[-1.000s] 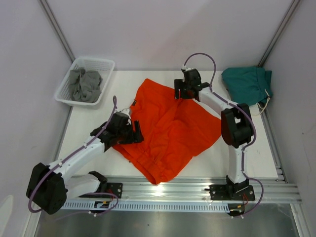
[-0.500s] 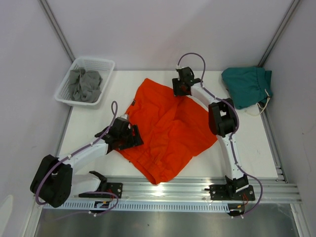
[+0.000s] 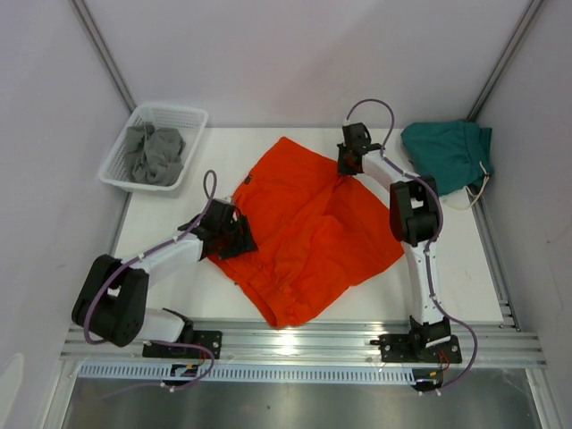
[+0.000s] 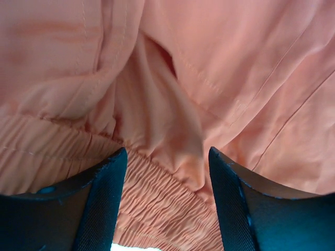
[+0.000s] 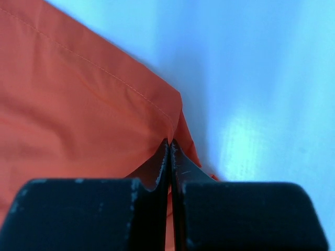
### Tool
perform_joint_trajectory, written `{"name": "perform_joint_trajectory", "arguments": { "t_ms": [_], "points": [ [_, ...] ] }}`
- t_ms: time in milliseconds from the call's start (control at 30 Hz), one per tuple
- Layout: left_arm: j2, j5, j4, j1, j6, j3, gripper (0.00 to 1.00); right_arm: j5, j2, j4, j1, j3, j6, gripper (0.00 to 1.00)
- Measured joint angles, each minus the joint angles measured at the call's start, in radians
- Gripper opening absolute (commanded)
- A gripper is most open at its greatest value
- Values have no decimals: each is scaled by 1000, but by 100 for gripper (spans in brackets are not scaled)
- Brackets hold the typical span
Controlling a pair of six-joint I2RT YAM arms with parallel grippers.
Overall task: Fold and stack the shorts
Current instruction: Flatten the shorts out
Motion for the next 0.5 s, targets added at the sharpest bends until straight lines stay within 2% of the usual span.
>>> {"name": "perform_joint_trajectory", "arguments": {
  "t_ms": [233, 500],
  "points": [
    [184, 48, 0, 57, 48, 162, 59, 48, -128, 49, -91, -212, 63, 0],
    [501, 58, -121, 101, 153, 640, 56, 175, -375, 117, -138, -594, 177, 0]
  ]
}}
